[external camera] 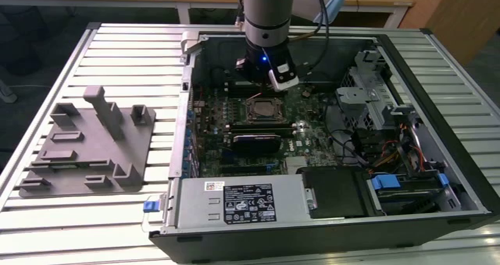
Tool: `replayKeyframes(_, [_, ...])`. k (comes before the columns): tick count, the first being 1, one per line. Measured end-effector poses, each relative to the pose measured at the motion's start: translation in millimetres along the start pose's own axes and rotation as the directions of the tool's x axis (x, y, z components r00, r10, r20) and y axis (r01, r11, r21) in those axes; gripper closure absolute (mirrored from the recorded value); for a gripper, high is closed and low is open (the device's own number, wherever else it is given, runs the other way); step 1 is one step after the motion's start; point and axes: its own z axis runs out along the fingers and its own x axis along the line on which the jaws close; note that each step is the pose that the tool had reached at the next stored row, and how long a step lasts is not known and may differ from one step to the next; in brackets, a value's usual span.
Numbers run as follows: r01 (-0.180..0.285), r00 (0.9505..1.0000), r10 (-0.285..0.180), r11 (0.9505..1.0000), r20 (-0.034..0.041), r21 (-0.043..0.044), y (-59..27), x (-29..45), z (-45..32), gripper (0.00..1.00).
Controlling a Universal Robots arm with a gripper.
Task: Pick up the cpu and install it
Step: 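Install the first cpu locking lever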
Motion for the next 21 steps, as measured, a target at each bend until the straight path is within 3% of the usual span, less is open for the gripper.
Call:
replayKeyframes(3, [0.001,1.0,-0.001,1.0,0.0026,0.0018,0.5,0.2,0.5,0.89])
replayKeyframes(11, [0.003,0.9994,-0.003,1.0,0.0357,-0.0039,-1.1,0.6,7.2,0.89])
replayKeyframes(21, [-0.054,0.9972,0.054,0.9985,0.0515,-0.0014,0.2,1.4,11.4,0.89])
